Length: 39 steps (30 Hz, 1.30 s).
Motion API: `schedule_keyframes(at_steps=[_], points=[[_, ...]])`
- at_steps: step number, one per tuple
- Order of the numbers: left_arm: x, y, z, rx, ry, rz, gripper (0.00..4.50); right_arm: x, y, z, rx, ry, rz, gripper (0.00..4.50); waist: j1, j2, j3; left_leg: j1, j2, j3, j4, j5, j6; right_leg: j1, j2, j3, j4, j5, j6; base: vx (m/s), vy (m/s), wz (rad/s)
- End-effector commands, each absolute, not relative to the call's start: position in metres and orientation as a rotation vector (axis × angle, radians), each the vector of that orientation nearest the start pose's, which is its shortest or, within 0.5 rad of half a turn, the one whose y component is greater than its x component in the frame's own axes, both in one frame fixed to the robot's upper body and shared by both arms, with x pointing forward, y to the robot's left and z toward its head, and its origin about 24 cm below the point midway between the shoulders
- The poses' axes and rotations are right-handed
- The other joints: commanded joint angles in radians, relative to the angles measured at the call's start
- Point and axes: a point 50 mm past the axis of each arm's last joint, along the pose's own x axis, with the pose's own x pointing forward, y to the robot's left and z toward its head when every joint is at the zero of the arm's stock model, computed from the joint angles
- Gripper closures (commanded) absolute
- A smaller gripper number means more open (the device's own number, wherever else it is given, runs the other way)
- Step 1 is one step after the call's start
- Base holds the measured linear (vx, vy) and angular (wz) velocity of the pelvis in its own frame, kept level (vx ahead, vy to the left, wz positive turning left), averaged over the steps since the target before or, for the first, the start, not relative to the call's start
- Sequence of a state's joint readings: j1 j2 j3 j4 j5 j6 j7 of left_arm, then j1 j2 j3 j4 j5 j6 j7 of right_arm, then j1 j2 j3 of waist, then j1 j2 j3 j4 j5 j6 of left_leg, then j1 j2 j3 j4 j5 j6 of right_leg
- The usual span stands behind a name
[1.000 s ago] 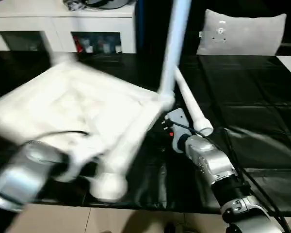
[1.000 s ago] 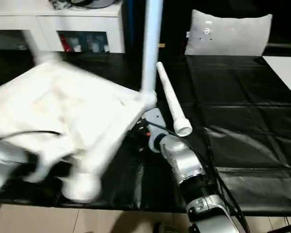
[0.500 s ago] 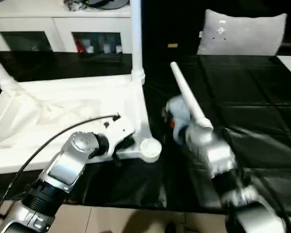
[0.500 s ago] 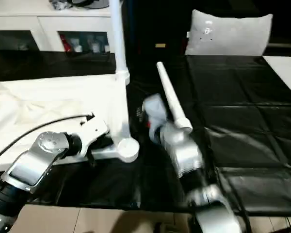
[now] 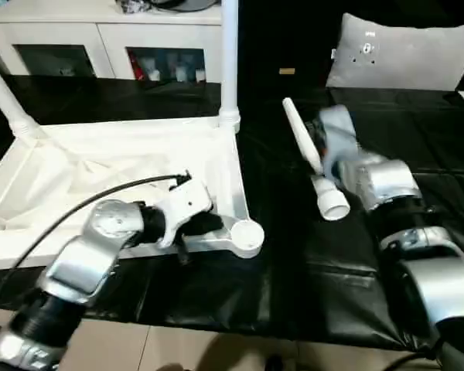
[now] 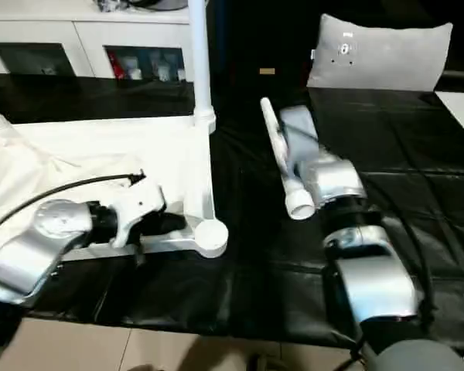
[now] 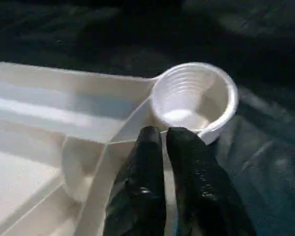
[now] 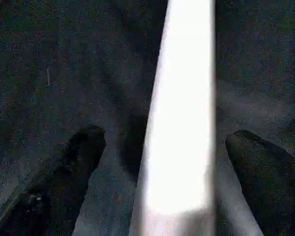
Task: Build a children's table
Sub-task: Pick table leg
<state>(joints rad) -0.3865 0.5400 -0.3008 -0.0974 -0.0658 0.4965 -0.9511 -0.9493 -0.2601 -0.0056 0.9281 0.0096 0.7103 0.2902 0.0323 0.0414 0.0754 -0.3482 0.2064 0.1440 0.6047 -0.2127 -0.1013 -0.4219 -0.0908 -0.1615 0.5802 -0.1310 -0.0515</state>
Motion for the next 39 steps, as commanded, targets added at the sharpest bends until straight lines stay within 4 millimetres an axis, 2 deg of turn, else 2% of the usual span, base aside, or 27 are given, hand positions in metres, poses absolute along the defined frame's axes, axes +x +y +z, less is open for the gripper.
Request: schedule_keyframes(at_steps=[1, 2, 5, 6, 8, 10, 11, 12, 13, 14, 15, 17, 20, 21, 29, 32, 33, 38, 39], points=[[0.277, 0.135, 0.099, 0.490, 0.358, -1.142, 3.74, 0.385, -0.168, 0.084, -0.145, 0.751, 0.222, 0.00, 0.005, -0.010, -0.085, -0.016, 0.009, 0.011, -0.058, -0.084, 0.055, 0.085, -0.054, 0.060, -0.051, -0.297, -0.154, 0.000, 0.000, 0.00], [0.275, 0.134, 0.100, 0.490, 0.355, -1.155, 3.69, 0.382, -0.168, 0.079, -0.121, 0.781, 0.220, 0.18, 0.007, -0.007, -0.084, -0.014, 0.009, 0.011, -0.058, -0.094, 0.054, 0.083, -0.056, 0.060, -0.052, -0.315, -0.153, 0.000, 0.000, 0.00], [0.273, 0.133, 0.101, 0.486, 0.357, -1.165, 3.48, 0.381, -0.170, 0.075, -0.099, 0.809, 0.206, 0.40, 0.008, -0.008, -0.079, -0.010, 0.011, 0.012, -0.058, -0.124, 0.044, 0.078, -0.057, 0.060, -0.060, -0.373, -0.135, 0.000, 0.000, 0.00], [0.272, 0.133, 0.102, 0.484, 0.357, -1.167, 3.32, 0.380, -0.171, 0.074, -0.092, 0.819, 0.208, 0.63, 0.007, -0.008, -0.079, -0.010, 0.009, 0.012, -0.058, -0.130, 0.041, 0.077, -0.056, 0.059, -0.061, -0.388, -0.128, 0.000, 0.000, 0.00], [0.272, 0.132, 0.103, 0.481, 0.357, -1.172, 3.29, 0.379, -0.173, 0.072, -0.082, 0.837, 0.212, 0.75, 0.006, -0.009, -0.077, -0.010, 0.009, 0.012, -0.058, -0.139, 0.040, 0.076, -0.054, 0.058, -0.065, -0.404, -0.117, 0.000, 0.000, 0.00], [0.272, 0.131, 0.105, 0.478, 0.357, -1.176, 3.16, 0.378, -0.176, 0.072, -0.079, 0.851, 0.213, 0.85, 0.006, -0.008, -0.078, -0.009, 0.009, 0.011, -0.058, -0.141, 0.038, 0.076, -0.054, 0.057, -0.065, -0.407, -0.114, 0.000, 0.000, 0.00], [0.272, 0.131, 0.105, 0.477, 0.358, -1.179, 3.04, 0.378, -0.177, 0.072, -0.078, 0.855, 0.215, 0.94, 0.005, -0.004, -0.077, -0.008, 0.009, 0.012, -0.057, -0.149, 0.038, 0.075, -0.052, 0.057, -0.066, -0.404, -0.114, 0.000, 0.000, 0.00], [0.271, 0.131, 0.106, 0.475, 0.362, -1.183, 2.89, 0.378, -0.179, 0.073, -0.076, 0.862, 0.218, 1.19, 0.006, -0.004, -0.078, -0.007, 0.010, 0.011, -0.058, -0.155, 0.036, 0.075, -0.052, 0.056, -0.065, -0.401, -0.116, 0.000, 0.000, 0.00], [0.271, 0.131, 0.106, 0.474, 0.364, -1.185, 2.89, 0.378, -0.180, 0.074, -0.075, 0.863, 0.219, 1.19, 0.006, -0.005, -0.079, -0.008, 0.010, 0.011, -0.057, -0.156, 0.036, 0.076, -0.052, 0.056, -0.064, -0.399, -0.118, 0.000, 0.000, 0.00], [0.271, 0.130, 0.106, 0.473, 0.367, -1.188, 2.82, 0.378, -0.181, 0.074, -0.076, 0.867, 0.222, 1.31, 0.008, -0.002, -0.079, -0.009, 0.009, 0.010, -0.057, -0.156, 0.036, 0.077, -0.052, 0.056, -0.063, -0.397, -0.120, 0.000, 0.000, 0.00], [0.271, 0.130, 0.106, 0.474, 0.367, -1.189, 2.82, 0.377, -0.182, 0.074, -0.077, 0.870, 0.224, 1.31, 0.007, -0.005, -0.080, -0.010, 0.009, 0.010, -0.057, -0.152, 0.036, 0.078, -0.052, 0.056, -0.063, -0.389, -0.121, 0.000, 0.000, 0.00], [0.272, 0.130, 0.106, 0.475, 0.367, -1.189, 2.50, 0.377, -0.182, 0.074, -0.077, 0.872, 0.227, 1.62, 0.006, -0.004, -0.081, -0.011, 0.008, 0.010, -0.055, -0.149, 0.038, 0.078, -0.052, 0.055, -0.063, -0.386, -0.121, 0.000, 0.000, 0.00], [0.274, 0.129, 0.106, 0.476, 0.370, -1.191, 2.36, 0.376, -0.185, 0.074, -0.078, 0.887, 0.243, 1.84, 0.007, -0.001, -0.082, -0.011, 0.009, 0.010, -0.055, -0.145, 0.039, 0.079, -0.051, 0.054, -0.062, -0.383, -0.125, 0.000, 0.000, 0.00], [0.274, 0.129, 0.107, 0.474, 0.369, -1.194, 2.11, 0.376, -0.186, 0.074, -0.080, 0.890, 0.246, 2.06, 0.008, -0.001, -0.085, -0.010, 0.009, 0.010, -0.054, -0.144, 0.039, 0.079, -0.050, 0.054, -0.062, -0.376, -0.126, 0.000, 0.000, 0.00], [0.278, 0.126, 0.105, 0.465, 0.366, -1.200, 1.96, 0.374, -0.192, 0.077, -0.088, 0.897, 0.255, 2.57, 0.007, 0.004, -0.090, -0.011, 0.009, 0.011, -0.051, -0.138, 0.038, 0.082, -0.049, 0.053, -0.060, -0.357, -0.135, 0.000, 0.000, 0.00], [0.280, 0.124, 0.104, 0.464, 0.365, -1.201, 1.96, 0.374, -0.194, 0.076, -0.084, 0.900, 0.258, 2.61, 0.006, 0.004, -0.091, -0.011, 0.008, 0.011, -0.050, -0.142, 0.039, 0.082, -0.048, 0.052, -0.062, -0.357, -0.133, 0.000, 0.000, 0.00], [0.280, 0.123, 0.104, 0.464, 0.364, -1.203, 1.96, 0.373, -0.194, 0.076, -0.072, 0.902, 0.261, 2.63, 0.007, 0.008, -0.091, -0.011, 0.007, 0.010, -0.050, -0.146, 0.038, 0.083, -0.047, 0.052, -0.061, -0.362, -0.131, 0.000, 0.000, 0.00], [0.281, 0.125, 0.106, 0.457, 0.355, -1.197, 1.96, 0.372, -0.197, 0.076, 0.000, 0.885, 0.251, 2.64, 0.008, 0.005, -0.094, -0.012, 0.008, 0.010, -0.049, -0.135, 0.039, 0.083, -0.049, 0.052, -0.060, -0.352, -0.130, 0.000, 0.000, 0.00], [0.282, 0.128, 0.106, 0.467, 0.354, -1.183, 1.96, 0.372, -0.196, 0.077, 0.009, 0.877, 0.248, 2.64, 0.009, 0.009, -0.093, -0.012, 0.008, 0.010, -0.049, -0.137, 0.039, 0.082, -0.048, 0.051, -0.061, -0.350, -0.131, 0.000, 0.000, 0.00]])
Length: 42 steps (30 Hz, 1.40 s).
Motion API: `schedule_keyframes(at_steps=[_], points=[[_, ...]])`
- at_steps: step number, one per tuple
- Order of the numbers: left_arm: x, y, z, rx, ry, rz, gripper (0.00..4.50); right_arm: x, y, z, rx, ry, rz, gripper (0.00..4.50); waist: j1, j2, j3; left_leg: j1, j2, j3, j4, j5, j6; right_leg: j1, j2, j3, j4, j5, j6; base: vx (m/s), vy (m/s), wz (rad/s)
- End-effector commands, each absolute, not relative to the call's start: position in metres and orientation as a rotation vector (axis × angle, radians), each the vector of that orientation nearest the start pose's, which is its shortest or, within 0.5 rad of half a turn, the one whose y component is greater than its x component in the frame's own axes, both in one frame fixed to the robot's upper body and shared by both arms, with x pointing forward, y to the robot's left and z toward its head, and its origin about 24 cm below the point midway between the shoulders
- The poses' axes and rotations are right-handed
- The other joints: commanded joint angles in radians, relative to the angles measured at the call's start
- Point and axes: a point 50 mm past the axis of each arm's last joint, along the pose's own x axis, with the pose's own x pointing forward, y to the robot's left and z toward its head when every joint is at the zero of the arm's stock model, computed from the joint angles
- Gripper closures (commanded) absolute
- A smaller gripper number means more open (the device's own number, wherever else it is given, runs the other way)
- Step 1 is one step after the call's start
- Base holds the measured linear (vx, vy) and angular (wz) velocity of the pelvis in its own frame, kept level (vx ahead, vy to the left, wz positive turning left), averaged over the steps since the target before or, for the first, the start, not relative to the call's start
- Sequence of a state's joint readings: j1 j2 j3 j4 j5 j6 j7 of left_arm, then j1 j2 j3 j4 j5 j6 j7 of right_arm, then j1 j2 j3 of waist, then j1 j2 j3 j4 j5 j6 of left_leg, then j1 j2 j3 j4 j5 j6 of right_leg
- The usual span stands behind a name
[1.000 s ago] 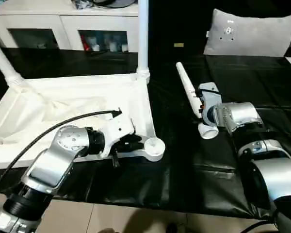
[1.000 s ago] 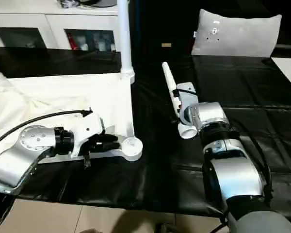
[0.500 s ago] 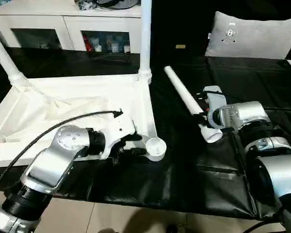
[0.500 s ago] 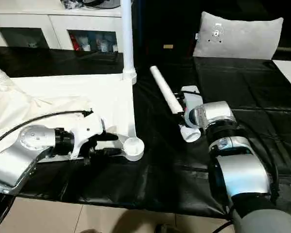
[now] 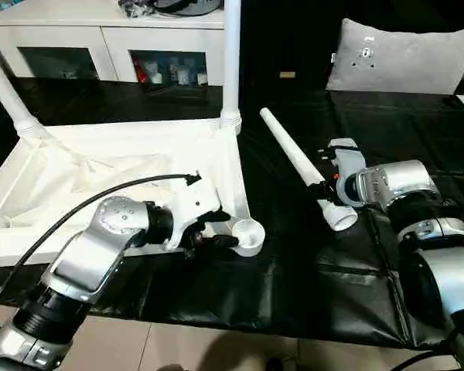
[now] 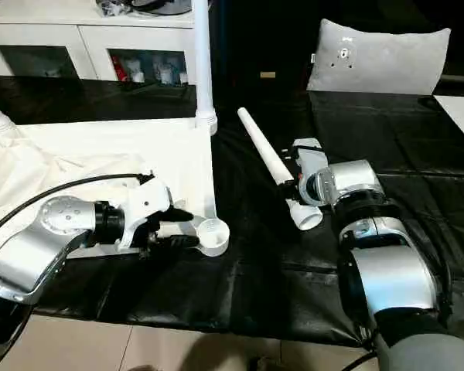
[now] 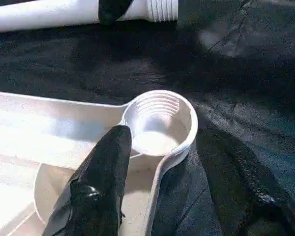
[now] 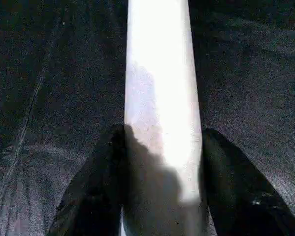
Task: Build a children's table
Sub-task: Pick table leg
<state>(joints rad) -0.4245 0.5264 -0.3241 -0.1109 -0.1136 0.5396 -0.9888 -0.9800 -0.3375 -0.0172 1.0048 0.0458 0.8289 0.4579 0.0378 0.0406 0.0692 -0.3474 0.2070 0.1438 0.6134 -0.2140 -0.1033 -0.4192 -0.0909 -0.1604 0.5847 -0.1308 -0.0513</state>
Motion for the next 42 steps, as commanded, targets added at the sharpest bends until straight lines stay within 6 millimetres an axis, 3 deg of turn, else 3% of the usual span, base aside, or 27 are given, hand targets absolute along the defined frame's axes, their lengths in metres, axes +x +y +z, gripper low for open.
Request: schedule_keyframes(at_steps=[1, 4, 6, 7, 13, 16, 17, 20, 21, 22, 23, 24, 27, 28, 29, 31, 32, 33, 34, 39, 42], points=[[0.282, 0.127, 0.107, 0.459, 0.341, -1.176, 1.96, 0.373, -0.197, 0.079, 0.055, 0.844, 0.247, 2.64, 0.002, 0.009, -0.086, -0.012, 0.007, 0.010, -0.058, -0.140, 0.041, 0.079, -0.047, 0.050, -0.066, -0.354, -0.131, 0.000, 0.000, 0.00], [0.285, 0.127, 0.111, 0.438, 0.306, -1.148, 1.96, 0.377, -0.200, 0.087, 0.146, 0.754, 0.245, 2.64, 0.003, 0.013, -0.088, -0.012, 0.007, 0.009, -0.058, -0.139, 0.039, 0.082, -0.047, 0.049, -0.067, -0.349, -0.126, 0.000, 0.000, 0.00], [0.293, 0.128, 0.117, 0.414, 0.268, -1.095, 1.70, 0.381, -0.200, 0.099, 0.195, 0.665, 0.240, 2.64, 0.005, 0.015, -0.088, -0.013, 0.003, 0.010, -0.057, -0.132, 0.043, 0.081, -0.045, 0.047, -0.068, -0.339, -0.125, 0.000, 0.000, 0.00], [0.293, 0.128, 0.117, 0.414, 0.268, -1.095, 1.62, 0.381, -0.200, 0.099, 0.195, 0.665, 0.240, 2.64, 0.005, 0.010, -0.085, -0.014, 0.002, 0.011, -0.057, -0.132, 0.047, 0.081, -0.044, 0.047, -0.070, -0.343, -0.123, 0.000, 0.000, 0.00], [0.311, 0.127, 0.124, 0.312, 0.191, -0.915, 1.25, 0.383, -0.195, 0.125, 0.434, 0.406, 0.245, 2.64, 0.006, 0.009, -0.092, -0.016, -0.003, 0.013, -0.054, -0.091, 0.069, 0.083, -0.043, 0.044, -0.073, -0.365, -0.087, 0.000, 0.000, 0.00], [0.316, 0.119, 0.127, 0.232, 0.131, -0.834, 1.17, 0.373, -0.188, 0.141, 0.569, 0.140, 0.277, 2.64, 0.009, 0.014, -0.095, -0.014, -0.002, 0.012, -0.056, -0.089, 0.080, 0.079, -0.045, 0.039, -0.081, -0.389, -0.054, 0.000, 0.000, 0.00], [0.316, 0.117, 0.127, 0.225, 0.122, -0.828, 1.15, 0.371, -0.187, 0.141, 0.576, 0.127, 0.278, 2.64, 0.013, 0.022, -0.096, -0.012, -0.001, 0.011, -0.057, -0.079, 0.086, 0.077, -0.043, 0.038, -0.084, -0.375, -0.049, 0.000, 0.000, 0.00], [0.321, 0.110, 0.136, 0.139, 0.068, -0.808, 1.15, 0.358, -0.180, 0.140, 0.594, 0.091, 0.319, 2.64, 0.019, 0.024, -0.096, -0.014, 0.000, 0.011, -0.059, -0.073, 0.092, 0.079, -0.040, 0.039, -0.085, -0.352, -0.058, 0.000, 0.000, 0.00], [0.325, 0.108, 0.144, 0.081, 0.030, -0.795, 1.15, 0.350, -0.177, 0.139, 0.618, 0.073, 0.397, 2.64, 0.024, 0.028, -0.096, -0.012, -0.003, 0.011, -0.059, -0.087, 0.087, 0.077, -0.041, 0.037, -0.088, -0.376, -0.050, 0.000, 0.000, 0.00], [0.328, 0.106, 0.149, 0.042, 0.009, -0.801, 1.15, 0.344, -0.174, 0.137, 0.640, 0.086, 0.463, 2.64, 0.028, 0.025, -0.097, -0.010, -0.005, 0.012, -0.059, -0.101, 0.091, 0.080, -0.040, 0.035, -0.094, -0.391, -0.040, 0.000, 0.000, 0.00], [0.329, 0.105, 0.153, 0.009, 0.000, -0.809, 1.15, 0.339, -0.171, 0.138, 0.652, 0.073, 0.518, 2.64, 0.032, 0.033, -0.096, -0.010, -0.006, 0.011, -0.060, -0.106, 0.093, 0.080, -0.040, 0.034, -0.096, -0.397, -0.037, 0.000, 0.000, 0.00], [0.330, 0.103, 0.158, -0.030, -0.012, -0.820, 1.15, 0.334, -0.169, 0.140, 0.669, 0.055, 0.580, 2.64, 0.034, 0.029, -0.097, -0.011, -0.004, 0.011, -0.060, -0.114, 0.097, 0.081, -0.040, 0.032, -0.098, -0.400, -0.031, 0.000, 0.000, 0.00], [0.332, 0.098, 0.171, -0.155, -0.030, -0.856, 1.15, 0.318, -0.163, 0.144, 0.667, -0.017, 0.731, 2.64, 0.037, 0.041, -0.096, -0.015, -0.005, 0.010, -0.059, -0.112, 0.101, 0.081, -0.040, 0.029, -0.100, -0.403, -0.024, 0.000, 0.000, 0.00], [0.333, 0.096, 0.173, -0.174, -0.031, -0.859, 1.15, 0.314, -0.162, 0.144, 0.667, -0.025, 0.757, 2.64, 0.039, 0.034, -0.096, -0.016, -0.008, 0.012, -0.057, -0.107, 0.107, 0.081, -0.039, 0.028, -0.103, -0.408, -0.016, 0.000, 0.000, 0.00], [0.335, 0.094, 0.175, -0.203, -0.032, -0.859, 1.15, 0.311, -0.161, 0.145, 0.673, -0.032, 0.791, 2.64, 0.040, 0.033, -0.096, -0.021, -0.012, 0.013, -0.056, -0.095, 0.113, 0.083, -0.037, 0.028, -0.104, -0.417, -0.006, 0.000, 0.000, 0.00], [0.338, 0.087, 0.181, -0.297, -0.043, -0.875, 1.15, 0.301, -0.159, 0.146, 0.696, -0.041, 0.857, 2.64, 0.042, 0.036, -0.097, -0.019, -0.015, 0.014, -0.053, -0.097, 0.114, 0.079, -0.038, 0.024, -0.110, -0.458, 0.015, 0.000, 0.000, 0.00], [0.339, 0.083, 0.185, -0.350, -0.046, -0.893, 1.15, 0.298, -0.158, 0.146, 0.708, -0.041, 0.887, 2.64, 0.042, 0.029, -0.095, -0.020, -0.024, 0.020, -0.048, -0.100, 0.119, 0.077, -0.032, 0.018, -0.118, -0.487, 0.034, 0.000, 0.000, 0.00], [0.339, 0.076, 0.191, -0.440, -0.050, -0.932, 1.15, 0.290, -0.155, 0.146, 0.721, -0.040, 0.946, 2.64, 0.046, 0.033, -0.096, -0.015, -0.021, 0.018, -0.049, -0.109, 0.115, 0.073, -0.033, 0.014, -0.123, -0.514, 0.049, 0.000, 0.000, 0.00], [0.338, 0.073, 0.194, -0.472, -0.054, -0.949, 1.15, 0.288, -0.153, 0.146, 0.722, -0.039, 0.970, 2.64, 0.046, 0.029, -0.096, -0.018, -0.020, 0.018, -0.050, -0.110, 0.117, 0.075, -0.031, 0.009, -0.128, -0.516, 0.061, 0.000, 0.000, 0.00], [0.330, 0.062, 0.201, -0.589, -0.059, -1.027, 1.15, 0.280, -0.147, 0.146, 0.707, -0.027, 1.025, 2.64, 0.043, 0.030, -0.103, -0.026, -0.009, 0.009, -0.055, -0.081, 0.123, 0.080, -0.035, 0.009, -0.124, -0.457, 0.054, 0.000, 0.000, 0.00], [0.326, 0.058, 0.198, -0.584, -0.044, -1.057, 1.15, 0.278, -0.143, 0.145, 0.697, -0.016, 1.047, 2.64, 0.043, 0.031, -0.102, -0.025, -0.008, 0.011, -0.055, -0.075, 0.125, 0.077, -0.037, 0.012, -0.124, -0.452, 0.051, 0.000, 0.000, 0.00]])
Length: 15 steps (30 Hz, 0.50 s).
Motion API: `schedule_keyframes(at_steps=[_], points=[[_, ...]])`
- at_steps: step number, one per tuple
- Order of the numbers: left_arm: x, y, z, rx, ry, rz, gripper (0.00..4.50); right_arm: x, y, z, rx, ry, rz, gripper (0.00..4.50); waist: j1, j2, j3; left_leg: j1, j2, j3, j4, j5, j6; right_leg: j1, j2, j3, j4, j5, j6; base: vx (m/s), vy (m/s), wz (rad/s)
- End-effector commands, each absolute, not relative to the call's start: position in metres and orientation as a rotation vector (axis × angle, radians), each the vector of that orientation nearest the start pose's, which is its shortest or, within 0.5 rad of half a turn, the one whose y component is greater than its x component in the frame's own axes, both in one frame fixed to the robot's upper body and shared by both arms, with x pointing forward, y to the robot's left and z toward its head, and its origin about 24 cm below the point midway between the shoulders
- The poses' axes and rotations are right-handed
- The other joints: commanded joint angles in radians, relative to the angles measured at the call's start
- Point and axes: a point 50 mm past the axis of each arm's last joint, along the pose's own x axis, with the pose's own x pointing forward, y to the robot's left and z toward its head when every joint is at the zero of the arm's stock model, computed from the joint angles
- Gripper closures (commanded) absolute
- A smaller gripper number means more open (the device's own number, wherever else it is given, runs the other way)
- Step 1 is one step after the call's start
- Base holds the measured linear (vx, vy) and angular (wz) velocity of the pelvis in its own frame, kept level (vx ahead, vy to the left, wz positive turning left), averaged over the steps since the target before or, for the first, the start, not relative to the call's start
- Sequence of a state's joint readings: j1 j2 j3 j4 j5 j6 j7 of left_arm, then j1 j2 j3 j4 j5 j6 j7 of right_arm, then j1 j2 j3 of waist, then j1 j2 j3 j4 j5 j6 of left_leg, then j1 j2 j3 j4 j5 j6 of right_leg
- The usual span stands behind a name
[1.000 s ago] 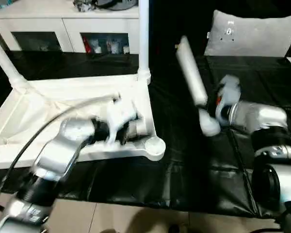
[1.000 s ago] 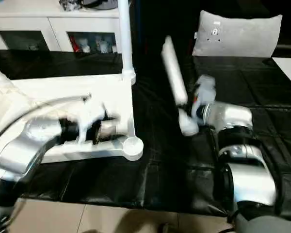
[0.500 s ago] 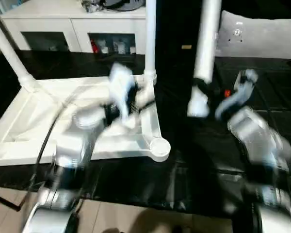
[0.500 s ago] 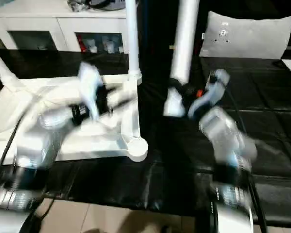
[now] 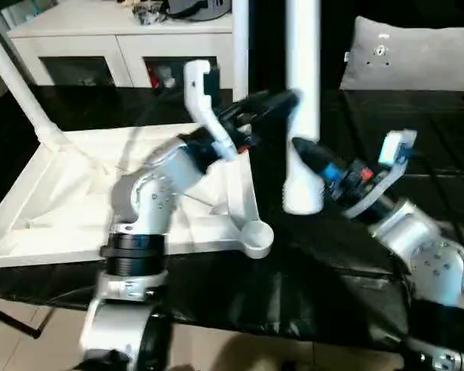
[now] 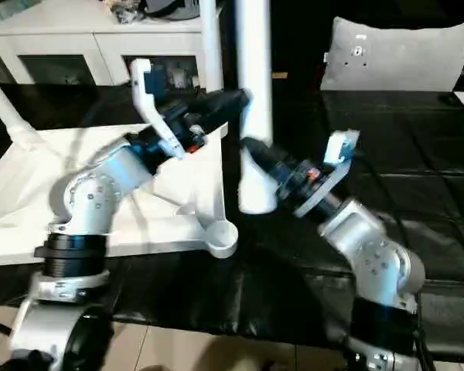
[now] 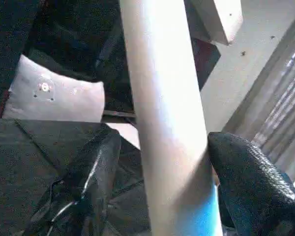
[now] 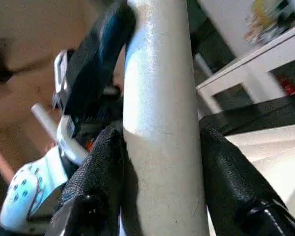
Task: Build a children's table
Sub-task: Pick table leg
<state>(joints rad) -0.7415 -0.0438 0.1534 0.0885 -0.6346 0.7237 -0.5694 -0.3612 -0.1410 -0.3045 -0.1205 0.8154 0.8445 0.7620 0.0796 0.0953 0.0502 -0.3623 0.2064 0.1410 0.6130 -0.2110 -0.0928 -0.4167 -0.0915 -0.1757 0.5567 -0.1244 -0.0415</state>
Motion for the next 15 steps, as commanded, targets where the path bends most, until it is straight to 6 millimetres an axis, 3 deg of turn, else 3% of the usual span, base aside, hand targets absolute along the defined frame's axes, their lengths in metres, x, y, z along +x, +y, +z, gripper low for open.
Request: schedule_keyframes(at_steps=[1, 8, 9, 10, 15], points=[[0.325, 0.058, 0.198, -0.587, -0.037, -1.067, 1.15, 0.278, -0.142, 0.144, 0.688, -0.010, 1.048, 2.64, 0.002, -0.024, -0.083, -0.010, -0.008, 0.014, -0.055, -0.076, 0.114, 0.075, -0.037, 0.028, -0.096, -0.459, 0.041, 0.000, 0.000, 0.00], [0.320, 0.058, 0.196, -0.588, -0.050, -1.099, 1.15, 0.274, -0.136, 0.141, 0.629, 0.027, 1.080, 2.64, 0.011, -0.025, -0.084, -0.013, -0.005, 0.013, -0.055, -0.044, 0.112, 0.076, -0.040, 0.034, -0.090, -0.434, 0.047, 0.000, 0.000, 0.00], [0.319, 0.059, 0.197, -0.582, -0.076, -1.100, 1.50, 0.274, -0.135, 0.139, 0.624, 0.031, 1.076, 2.64, 0.010, -0.030, -0.084, -0.014, -0.007, 0.014, -0.055, -0.049, 0.110, 0.076, -0.040, 0.033, -0.092, -0.443, 0.051, 0.000, 0.000, 0.00], [0.319, 0.059, 0.197, -0.580, -0.078, -1.100, 1.71, 0.274, -0.135, 0.139, 0.624, 0.032, 1.076, 2.64, 0.011, -0.028, -0.084, -0.015, -0.007, 0.013, -0.055, -0.049, 0.109, 0.077, -0.041, 0.033, -0.091, -0.445, 0.051, 0.000, 0.000, 0.00], [0.316, 0.063, 0.199, -0.511, -0.133, -1.095, 1.85, 0.275, -0.132, 0.132, 0.602, 0.052, 1.068, 2.64, 0.008, -0.030, -0.081, -0.014, -0.005, 0.013, -0.057, -0.065, 0.101, 0.075, -0.042, 0.033, -0.094, -0.464, 0.066, 0.000, 0.000, 0.00]])
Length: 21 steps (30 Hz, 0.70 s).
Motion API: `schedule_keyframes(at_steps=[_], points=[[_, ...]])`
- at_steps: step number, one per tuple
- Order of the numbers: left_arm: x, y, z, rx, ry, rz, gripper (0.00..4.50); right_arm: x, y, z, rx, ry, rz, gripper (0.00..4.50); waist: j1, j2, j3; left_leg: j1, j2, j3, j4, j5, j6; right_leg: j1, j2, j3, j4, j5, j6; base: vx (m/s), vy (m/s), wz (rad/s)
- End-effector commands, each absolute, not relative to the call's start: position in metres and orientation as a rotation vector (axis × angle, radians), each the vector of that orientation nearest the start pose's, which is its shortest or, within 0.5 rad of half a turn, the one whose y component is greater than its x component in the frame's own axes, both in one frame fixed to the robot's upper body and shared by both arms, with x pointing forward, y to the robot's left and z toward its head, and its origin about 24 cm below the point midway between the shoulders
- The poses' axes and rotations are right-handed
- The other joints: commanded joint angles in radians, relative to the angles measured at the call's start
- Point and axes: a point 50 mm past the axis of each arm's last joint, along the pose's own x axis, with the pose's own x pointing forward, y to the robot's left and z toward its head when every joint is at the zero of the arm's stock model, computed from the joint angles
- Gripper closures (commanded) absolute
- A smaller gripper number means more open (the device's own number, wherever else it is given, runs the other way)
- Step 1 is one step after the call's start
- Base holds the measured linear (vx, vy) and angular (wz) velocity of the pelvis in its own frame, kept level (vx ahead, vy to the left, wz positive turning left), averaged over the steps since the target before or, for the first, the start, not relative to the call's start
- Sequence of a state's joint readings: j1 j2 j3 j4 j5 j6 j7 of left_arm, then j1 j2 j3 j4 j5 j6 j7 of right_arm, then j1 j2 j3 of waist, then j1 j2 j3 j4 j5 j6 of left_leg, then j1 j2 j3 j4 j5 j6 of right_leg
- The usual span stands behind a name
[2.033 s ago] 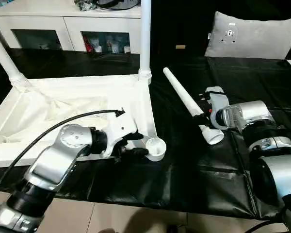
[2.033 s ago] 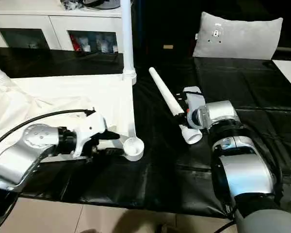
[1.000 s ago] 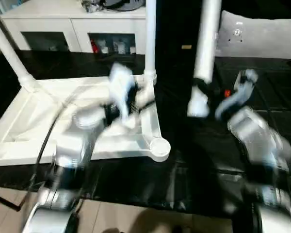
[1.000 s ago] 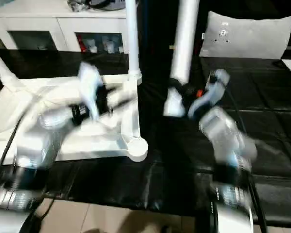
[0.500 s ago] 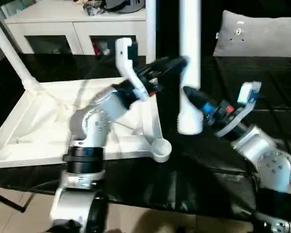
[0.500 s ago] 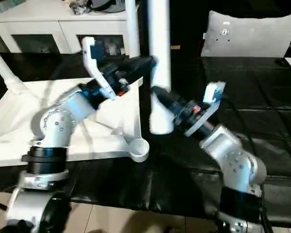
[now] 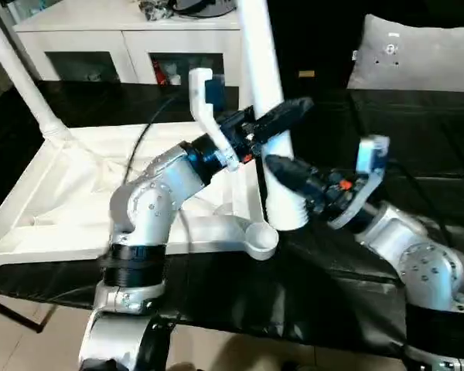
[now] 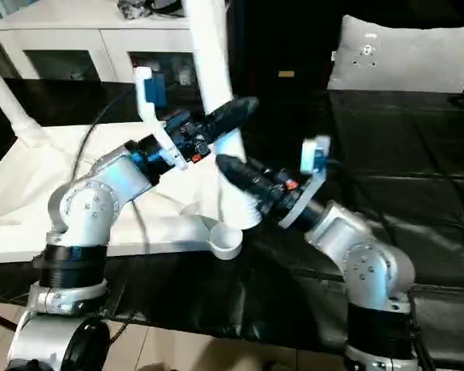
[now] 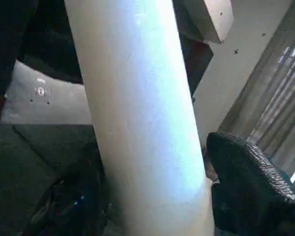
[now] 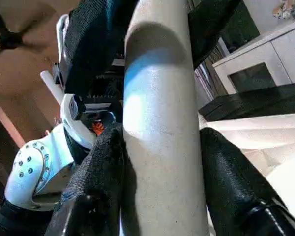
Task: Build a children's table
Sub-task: Pick table leg
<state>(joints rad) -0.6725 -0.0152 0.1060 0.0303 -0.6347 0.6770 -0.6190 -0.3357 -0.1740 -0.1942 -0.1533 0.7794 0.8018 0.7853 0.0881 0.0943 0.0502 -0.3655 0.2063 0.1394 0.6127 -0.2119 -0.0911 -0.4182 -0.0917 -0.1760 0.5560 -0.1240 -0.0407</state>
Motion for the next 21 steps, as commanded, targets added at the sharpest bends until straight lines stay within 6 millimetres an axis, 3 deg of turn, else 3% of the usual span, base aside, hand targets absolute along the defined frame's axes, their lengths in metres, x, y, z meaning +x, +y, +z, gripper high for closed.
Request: schedule_keyframes(at_steps=[1, 7, 9, 21], points=[[0.316, 0.063, 0.199, -0.508, -0.135, -1.094, 1.85, 0.275, -0.132, 0.132, 0.602, 0.053, 1.068, 2.64, 0.000, -0.028, -0.081, -0.011, -0.005, 0.015, -0.056, -0.065, 0.098, 0.076, -0.042, 0.033, -0.093, -0.466, 0.067, 0.000, 0.000, 0.00], [0.313, 0.070, 0.190, -0.437, -0.151, -1.074, 1.74, 0.279, -0.131, 0.129, 0.587, 0.050, 1.050, 2.64, -0.003, -0.028, -0.080, -0.009, -0.005, 0.015, -0.057, -0.081, 0.094, 0.074, -0.042, 0.031, -0.097, -0.482, 0.075, 0.000, 0.000, 0.00], [0.313, 0.072, 0.188, -0.427, -0.150, -1.076, 2.16, 0.279, -0.132, 0.129, 0.585, 0.050, 1.049, 2.64, -0.004, -0.028, -0.080, -0.009, -0.004, 0.014, -0.058, -0.080, 0.092, 0.074, -0.042, 0.033, -0.095, -0.479, 0.079, 0.000, 0.000, 0.00], [0.315, 0.076, 0.183, -0.399, -0.136, -1.043, 2.32, 0.279, -0.132, 0.125, 0.559, 0.054, 1.042, 2.64, -0.003, -0.025, -0.081, -0.010, 0.000, 0.013, -0.058, -0.070, 0.094, 0.075, -0.044, 0.036, -0.090, -0.455, 0.058, 0.000, 0.000, 0.00]])
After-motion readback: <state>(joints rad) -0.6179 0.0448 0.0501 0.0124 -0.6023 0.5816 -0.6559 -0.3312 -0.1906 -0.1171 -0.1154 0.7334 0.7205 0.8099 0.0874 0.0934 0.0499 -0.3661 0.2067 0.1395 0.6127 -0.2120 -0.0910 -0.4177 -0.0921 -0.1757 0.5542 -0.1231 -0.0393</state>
